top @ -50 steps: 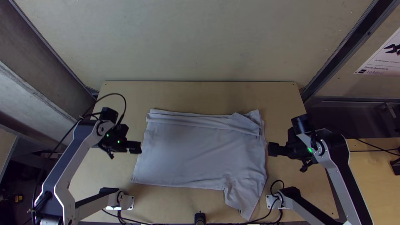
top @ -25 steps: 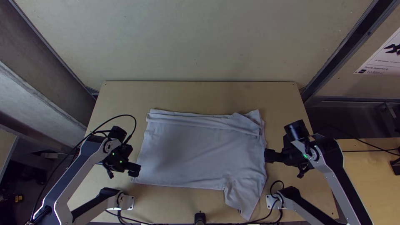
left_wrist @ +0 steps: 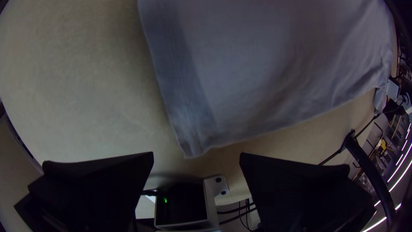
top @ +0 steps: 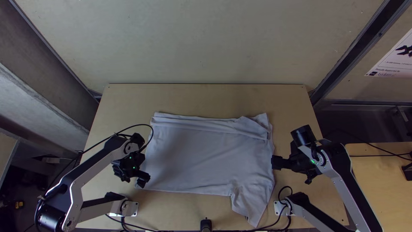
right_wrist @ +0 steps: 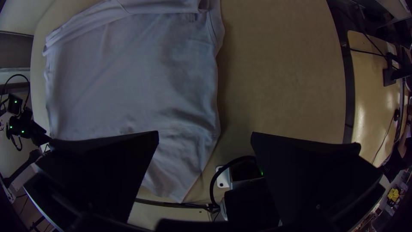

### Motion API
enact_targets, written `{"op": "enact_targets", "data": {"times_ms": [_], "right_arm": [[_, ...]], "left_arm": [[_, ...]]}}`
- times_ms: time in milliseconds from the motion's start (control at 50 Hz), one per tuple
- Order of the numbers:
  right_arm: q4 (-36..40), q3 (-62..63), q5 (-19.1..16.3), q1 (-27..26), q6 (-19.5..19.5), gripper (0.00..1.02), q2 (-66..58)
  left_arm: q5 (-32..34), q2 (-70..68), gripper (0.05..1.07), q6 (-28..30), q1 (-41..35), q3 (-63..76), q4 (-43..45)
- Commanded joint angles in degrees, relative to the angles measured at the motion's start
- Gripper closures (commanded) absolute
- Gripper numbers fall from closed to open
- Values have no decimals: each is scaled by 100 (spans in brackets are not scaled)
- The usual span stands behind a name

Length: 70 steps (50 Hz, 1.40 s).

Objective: Fold the t-shirt

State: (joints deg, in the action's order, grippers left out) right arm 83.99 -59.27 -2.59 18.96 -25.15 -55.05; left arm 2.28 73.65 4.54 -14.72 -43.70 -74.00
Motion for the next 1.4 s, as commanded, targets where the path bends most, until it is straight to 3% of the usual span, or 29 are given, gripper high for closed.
{"op": "enact_targets", "data": {"times_ms": [0,60,320,440,540,580,740,980,1260,1380], "right_arm": [[83,178,-40,-24,-113,4,20],[74,222,-40,-15,-104,4,-6],[65,706,-172,187,-104,4,-50],[65,1075,-374,398,-192,4,-15],[57,1286,-470,547,-236,4,-50],[57,1383,-470,556,-236,4,-103],[21,1637,-479,767,-201,4,-507],[-190,1796,-1051,1189,-236,3,-1070],[-198,1857,-1086,1795,-87,3,-1817],[-515,2051,-1095,1901,186,3,-2028]], "left_arm": [[-17,352,11,-93,-75,116,61],[-17,466,17,-102,-180,125,114],[-35,809,20,-190,-418,169,316],[-35,835,61,-190,-514,195,509],[-26,844,86,-84,-523,152,623],[35,871,105,109,-505,125,729],[44,800,105,206,-426,-15,913],[44,792,105,179,-312,-288,746],[35,704,105,188,-277,-437,632],[44,625,105,179,-268,-437,632]]}}
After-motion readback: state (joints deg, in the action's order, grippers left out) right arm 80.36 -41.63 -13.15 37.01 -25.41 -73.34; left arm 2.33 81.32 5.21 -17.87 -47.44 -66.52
